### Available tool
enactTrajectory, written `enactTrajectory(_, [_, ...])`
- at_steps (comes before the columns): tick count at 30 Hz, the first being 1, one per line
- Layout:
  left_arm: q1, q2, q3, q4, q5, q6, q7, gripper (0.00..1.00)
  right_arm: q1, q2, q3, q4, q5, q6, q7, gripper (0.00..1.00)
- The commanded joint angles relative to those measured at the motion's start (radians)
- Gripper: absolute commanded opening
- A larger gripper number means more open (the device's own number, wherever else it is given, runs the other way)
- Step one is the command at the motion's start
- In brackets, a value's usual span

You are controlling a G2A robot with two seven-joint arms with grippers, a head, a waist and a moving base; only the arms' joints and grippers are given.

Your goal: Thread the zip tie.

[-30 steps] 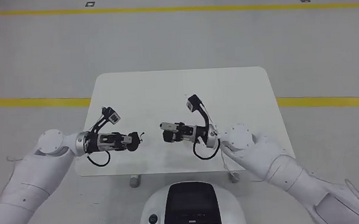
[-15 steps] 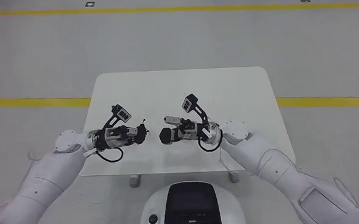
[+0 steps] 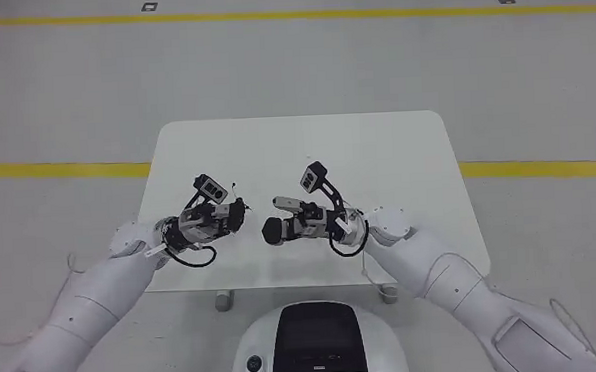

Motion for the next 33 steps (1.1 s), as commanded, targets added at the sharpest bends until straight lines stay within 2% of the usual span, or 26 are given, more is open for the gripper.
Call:
enactTrajectory(1, [-0.011, -0.009, 0.018, 0.020, -0.014, -0.002, 0.000, 0.00, 0.002, -0.007, 0.001, 0.011, 0.004, 0.000, 0.005, 1.00])
enactTrajectory(4, [-0.034, -0.026, 0.048, 0.069, -0.022, -0.009, 0.000, 0.00, 0.002, -0.019, 0.004, 0.030, 0.010, 0.000, 0.011, 1.00])
enactTrajectory(8, [-0.070, -0.048, 0.086, 0.157, -0.025, -0.015, 0.000, 0.00, -0.004, -0.034, 0.021, 0.052, 0.011, 0.000, 0.014, 1.00])
enactTrajectory(12, [-0.089, -0.066, 0.110, 0.192, -0.047, -0.009, 0.000, 0.00, -0.009, -0.043, 0.037, 0.073, 0.009, 0.000, 0.022, 1.00])
enactTrajectory(20, [-0.090, -0.067, 0.111, 0.194, -0.046, -0.008, 0.000, 0.00, -0.011, -0.043, 0.038, 0.071, 0.010, 0.001, 0.017, 1.00])
enactTrajectory(22, [-0.083, -0.069, 0.103, 0.179, -0.049, 0.008, 0.026, 0.00, -0.025, -0.044, 0.050, 0.061, 0.015, 0.007, -0.012, 1.00])
enactTrajectory(24, [-0.079, -0.070, 0.095, 0.187, -0.038, 0.009, 0.031, 0.00, -0.033, -0.045, 0.061, 0.057, 0.021, 0.000, -0.024, 1.00])
enactTrajectory(29, [-0.064, -0.078, 0.080, 0.201, -0.026, 0.019, 0.000, 0.00, -0.040, -0.052, 0.082, 0.069, 0.045, 0.003, -0.003, 1.00])
enactTrajectory(33, [-0.055, -0.084, 0.070, 0.202, -0.013, 0.022, 0.000, 0.00, -0.036, -0.060, 0.088, 0.083, 0.056, 0.013, 0.013, 1.00])
